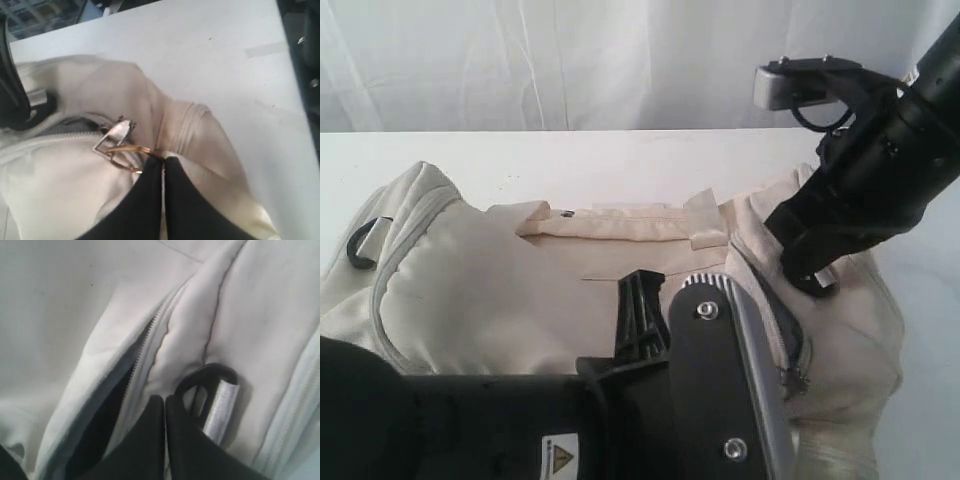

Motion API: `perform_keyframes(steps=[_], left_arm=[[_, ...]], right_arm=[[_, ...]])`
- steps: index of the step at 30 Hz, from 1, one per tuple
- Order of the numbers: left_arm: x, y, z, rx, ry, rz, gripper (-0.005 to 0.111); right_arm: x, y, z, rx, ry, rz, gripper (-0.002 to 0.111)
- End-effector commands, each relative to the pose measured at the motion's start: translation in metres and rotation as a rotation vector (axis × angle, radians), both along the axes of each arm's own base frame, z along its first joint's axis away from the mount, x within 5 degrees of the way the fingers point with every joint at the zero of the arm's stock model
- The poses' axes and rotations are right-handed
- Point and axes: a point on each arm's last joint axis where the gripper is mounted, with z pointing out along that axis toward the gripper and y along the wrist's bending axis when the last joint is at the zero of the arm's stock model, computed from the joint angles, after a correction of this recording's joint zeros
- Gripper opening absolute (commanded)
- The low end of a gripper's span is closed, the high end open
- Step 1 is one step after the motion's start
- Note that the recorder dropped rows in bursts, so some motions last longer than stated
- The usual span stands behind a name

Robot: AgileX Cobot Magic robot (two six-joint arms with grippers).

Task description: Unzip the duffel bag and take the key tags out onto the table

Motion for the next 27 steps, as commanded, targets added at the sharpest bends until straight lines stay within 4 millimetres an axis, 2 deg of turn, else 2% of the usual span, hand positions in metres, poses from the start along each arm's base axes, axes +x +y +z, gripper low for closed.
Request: perform_keyframes(steps=[1, 3, 5, 9, 12, 14, 20, 23, 27], left_arm=[[0.003, 0.008, -0.011, 0.044, -0.043, 0.053, 0.0], [0.003, 0.01, -0.016, 0.058, -0.043, 0.057, 0.001], [0.003, 0.011, -0.017, 0.063, -0.042, 0.056, 0.008], [0.003, 0.012, -0.018, 0.067, -0.039, 0.053, 0.033], [0.002, 0.012, -0.018, 0.064, -0.037, 0.049, 0.054], [0.002, 0.012, -0.018, 0.064, -0.036, 0.051, 0.063], [0.012, 0.019, -0.01, 0.029, -0.048, 0.184, 0.064], [0.012, 0.022, -0.003, -0.085, 0.197, 0.347, 0.064], [0.0, 0.011, -0.001, -0.129, 0.39, 0.266, 0.064]], right_arm=[[-0.004, -0.003, 0.016, 0.023, -0.059, 0.01, 0.012], [-0.005, -0.003, 0.017, 0.034, -0.058, 0.009, 0.02], [-0.006, -0.001, 0.018, 0.051, -0.05, 0.007, 0.027], [-0.008, 0.003, 0.02, 0.103, -0.025, 0.003, 0.035], [-0.011, 0.006, 0.023, 0.155, -0.006, -0.001, 0.035], [-0.013, 0.006, 0.026, 0.171, -0.006, -0.001, 0.035], [-0.016, 0.004, 0.021, 0.156, 0.002, -0.002, 0.035], [-0.018, 0.003, 0.011, 0.145, 0.038, -0.005, 0.035], [-0.021, 0.004, 0.004, 0.152, 0.06, 0.024, 0.035]])
